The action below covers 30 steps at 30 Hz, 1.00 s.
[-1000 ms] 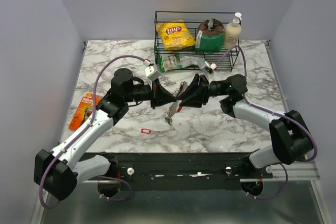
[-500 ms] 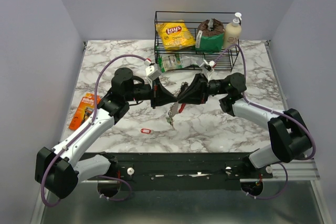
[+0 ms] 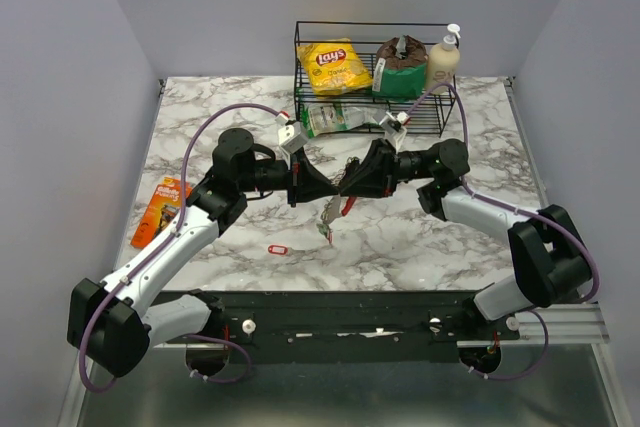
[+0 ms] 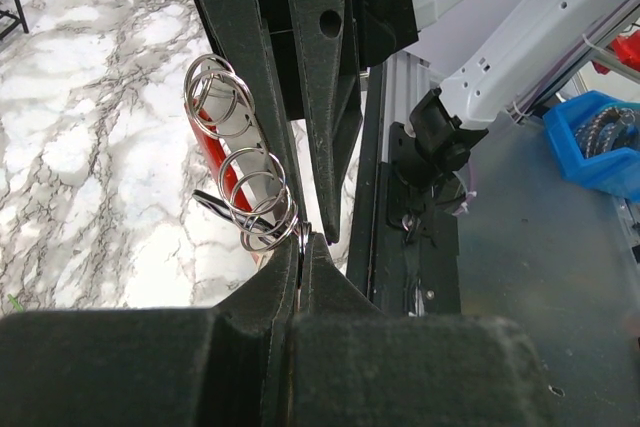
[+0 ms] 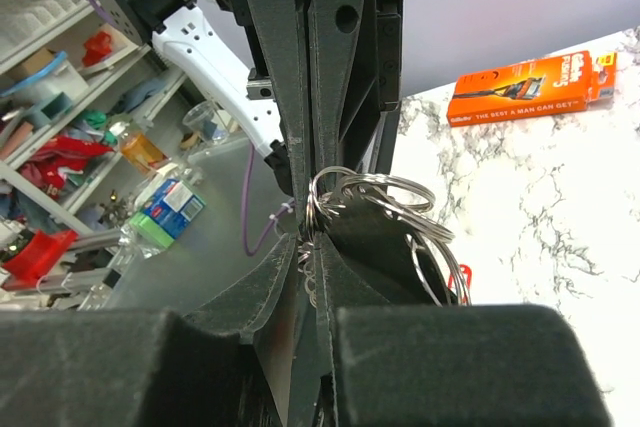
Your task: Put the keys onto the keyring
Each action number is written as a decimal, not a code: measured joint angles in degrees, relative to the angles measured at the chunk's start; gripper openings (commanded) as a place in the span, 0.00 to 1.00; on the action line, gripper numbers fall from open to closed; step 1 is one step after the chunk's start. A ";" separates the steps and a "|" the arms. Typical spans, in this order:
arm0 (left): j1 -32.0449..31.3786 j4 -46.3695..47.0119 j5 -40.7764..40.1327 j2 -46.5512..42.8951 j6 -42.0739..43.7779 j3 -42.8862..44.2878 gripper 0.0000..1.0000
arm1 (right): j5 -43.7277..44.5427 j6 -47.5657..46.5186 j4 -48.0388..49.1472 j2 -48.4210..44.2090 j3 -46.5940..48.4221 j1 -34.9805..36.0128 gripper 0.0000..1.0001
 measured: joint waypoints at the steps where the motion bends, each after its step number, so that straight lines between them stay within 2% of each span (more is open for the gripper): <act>1: 0.00 0.00 0.02 0.04 0.00 0.00 0.00 | -0.04 0.44 0.17 0.11 0.00 -0.02 0.21; 8: 0.00 -0.17 0.11 0.37 0.11 0.04 0.00 | -0.90 4.39 2.40 2.16 0.87 -0.24 0.11; 11: -0.07 -0.22 0.13 0.44 0.28 0.07 0.00 | -0.90 5.22 2.73 2.36 0.87 -0.33 0.01; 17: -0.35 -1.86 0.11 0.63 1.27 1.20 0.01 | -1.09 5.99 2.95 2.36 1.11 -0.46 0.01; 18: -0.39 -2.45 0.09 0.66 1.60 1.46 0.07 | -1.16 5.99 2.97 2.36 1.16 -0.46 0.01; 19: -0.44 -3.08 0.04 0.70 1.92 1.77 0.09 | -1.22 5.99 2.97 2.36 1.16 -0.46 0.01; 21: -0.61 -3.87 -0.17 0.70 2.82 1.99 0.25 | -1.40 5.95 3.04 2.34 1.16 -0.44 0.01; 23: -0.81 -4.35 -0.48 0.68 3.76 2.05 0.30 | -1.42 5.84 3.10 2.34 1.16 -0.42 0.01; 24: -0.96 -4.63 -0.48 0.68 4.07 2.08 0.36 | -1.44 5.75 3.15 2.27 1.16 -0.37 0.01; 27: -1.73 -5.25 -0.48 0.61 4.63 2.10 0.43 | -0.26 5.42 3.63 2.12 1.16 -0.17 0.01; 30: -2.84 -6.62 -0.11 0.59 4.61 2.08 0.42 | 2.03 4.81 4.39 1.33 1.16 0.50 0.01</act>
